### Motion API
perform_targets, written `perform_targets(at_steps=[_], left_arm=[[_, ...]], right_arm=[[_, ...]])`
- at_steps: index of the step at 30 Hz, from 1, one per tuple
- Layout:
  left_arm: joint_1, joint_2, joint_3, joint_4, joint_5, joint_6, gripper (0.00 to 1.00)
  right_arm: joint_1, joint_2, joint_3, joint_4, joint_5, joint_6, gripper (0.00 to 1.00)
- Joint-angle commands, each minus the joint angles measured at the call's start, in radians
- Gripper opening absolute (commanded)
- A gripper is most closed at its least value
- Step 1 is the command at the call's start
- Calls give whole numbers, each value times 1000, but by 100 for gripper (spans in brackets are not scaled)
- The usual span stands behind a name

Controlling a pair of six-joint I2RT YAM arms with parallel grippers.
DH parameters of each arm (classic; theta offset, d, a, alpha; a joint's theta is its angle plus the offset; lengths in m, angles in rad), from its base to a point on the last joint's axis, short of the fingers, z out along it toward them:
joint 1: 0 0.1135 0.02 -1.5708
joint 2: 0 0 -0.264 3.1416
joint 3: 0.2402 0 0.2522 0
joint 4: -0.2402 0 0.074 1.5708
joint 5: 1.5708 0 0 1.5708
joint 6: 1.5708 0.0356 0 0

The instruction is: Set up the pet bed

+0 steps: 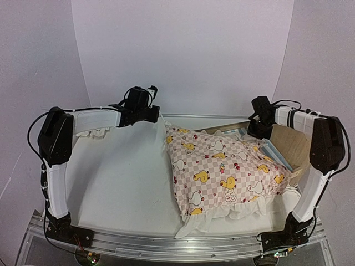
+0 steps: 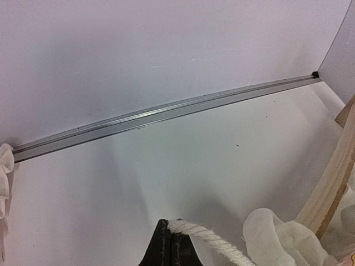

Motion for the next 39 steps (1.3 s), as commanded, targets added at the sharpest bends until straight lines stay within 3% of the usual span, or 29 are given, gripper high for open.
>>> perform_targets(at_steps=[1,9,22,39], left_arm=[[3,-118,-21,6,40,-27,0],[-19,-214,-103,28,131,-73,0],[-35,-189,-38,34,122,-154,0],[-21,-35,68,-3,19,-118,0]], right_arm=[[8,-220,-17,71,86,-64,0],[-8,-471,-51,158,155,-241,0],[-162,-67,380,287,-28,-502,0],[-162,281,722,325,-249,-719,0]])
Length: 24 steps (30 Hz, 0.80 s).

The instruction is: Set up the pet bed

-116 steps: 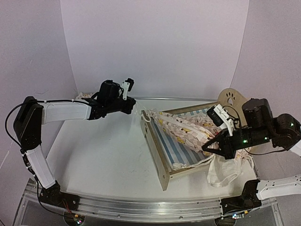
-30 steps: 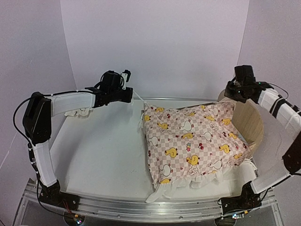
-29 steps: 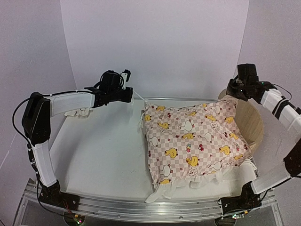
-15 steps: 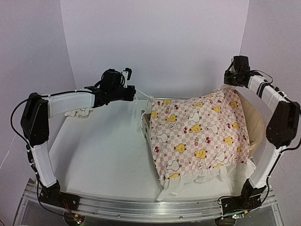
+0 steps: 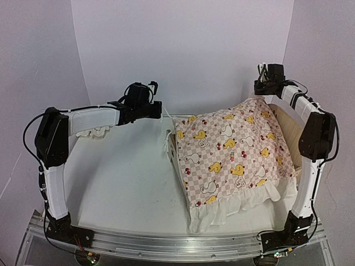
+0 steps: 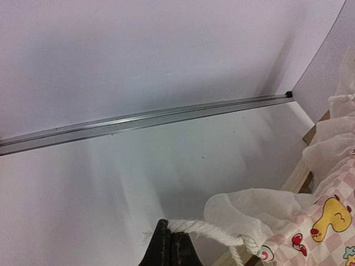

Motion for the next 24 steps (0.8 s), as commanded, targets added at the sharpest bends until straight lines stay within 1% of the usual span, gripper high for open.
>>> perform_targets(at_steps=[1,4,7,10,11,12,13,14,15,16,17,18,19,20,21,22,24], left_arm=[[10,31,63,11,-36,15,0],[12,58,82,10,-43,31,0],[26,91,111,-3,-70,54,0],[37,152,169,-59,-108,83,0],[38,171,192,-79,-126,97,0],[37,186,205,-88,-139,106,0],[38,202,218,-99,-153,118,0],[38,219,244,-136,-174,129,0],[38,234,287,-186,-211,130,0],[37,232,315,-236,-262,124,11],[36,212,320,-269,-302,114,27],[36,174,304,-290,-324,101,45],[36,127,260,-303,-322,86,58],[33,75,216,-309,-317,70,66],[28,20,167,-318,-307,43,73],[28,-35,118,-325,-278,24,81],[28,-127,34,-355,-222,-15,96]], right_arm=[[-8,70,123,101,-45,-96,0],[-8,107,144,104,-48,-127,0],[-8,151,185,108,-86,-140,0],[-8,192,230,107,-107,-138,0],[-6,208,252,103,-108,-135,5],[-3,222,276,94,-93,-136,14],[1,233,297,84,-66,-139,26],[7,246,337,58,4,-141,45],[16,263,407,-36,69,-144,56],[33,274,486,-127,131,-145,64],[53,263,537,-200,192,-154,76],[84,228,534,-247,271,-167,92],[116,180,495,-287,374,-176,98],[154,114,433,-326,486,-159,98],[187,44,332,-372,512,-100,98],[216,-41,235,-421,472,-29,98],[270,-196,42,-500,297,152,98]])
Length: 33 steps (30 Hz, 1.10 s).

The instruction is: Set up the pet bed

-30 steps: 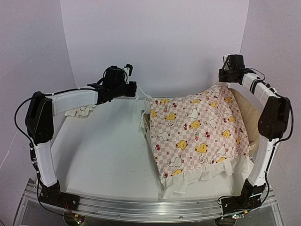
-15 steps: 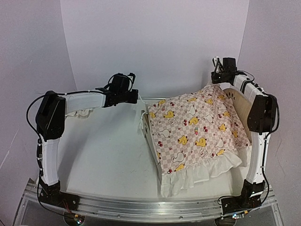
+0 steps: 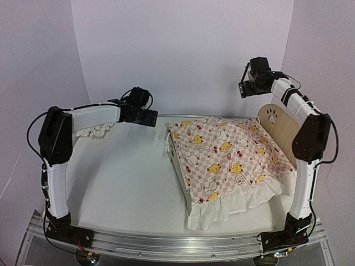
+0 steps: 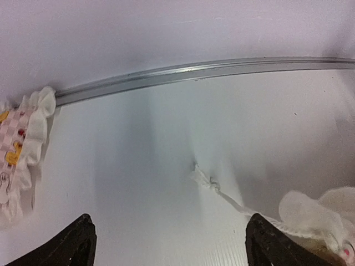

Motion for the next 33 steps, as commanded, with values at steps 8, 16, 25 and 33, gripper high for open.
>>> perform_targets(at_steps=[8,16,25,33], left_arm=[[-6,-621,-449,-82,364,-174,99],[-196,-749,-666,170,649,-360,98],[-335,-663,-728,240,612,-460,98],[-380,-652,-722,235,491,-405,94]], right_arm=[[361,-840,-1015,53,-657,599,90],[370,-901,-1282,192,-861,630,65],[362,-840,-1237,-21,-247,509,68],[823,-896,-1062,-248,-96,527,97]])
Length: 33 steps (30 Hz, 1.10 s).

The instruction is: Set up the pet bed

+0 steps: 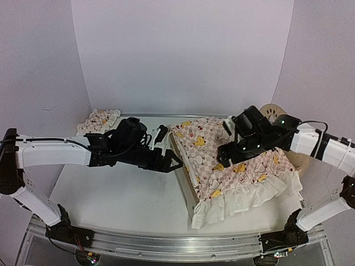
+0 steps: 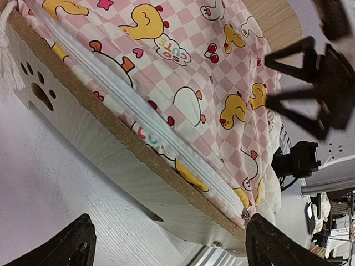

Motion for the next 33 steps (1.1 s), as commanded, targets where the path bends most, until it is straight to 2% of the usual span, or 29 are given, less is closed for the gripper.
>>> perform_targets(at_steps=[1,5,7,15,19,23,29,33], left_arm=[[2,-25,3,48,-115,34,95],[40,-46,-19,43,-129,35,98],[48,-49,-26,49,-112,29,98],[46,-75,-102,137,-20,-23,98],[37,-43,-113,200,15,-61,98],[33,-19,-97,210,16,-64,98],[32,12,-63,207,37,-58,98],[30,11,-59,208,46,-62,98]], right_arm=[[369,-77,82,-120,187,35,98],[688,-34,55,-64,263,14,98],[768,21,34,-53,332,14,98],[869,148,-31,-79,548,89,98],[869,241,-6,-207,655,163,97],[870,214,-43,-264,633,195,73],[870,66,-70,-277,619,247,36],[866,-3,-67,-279,630,278,4]])
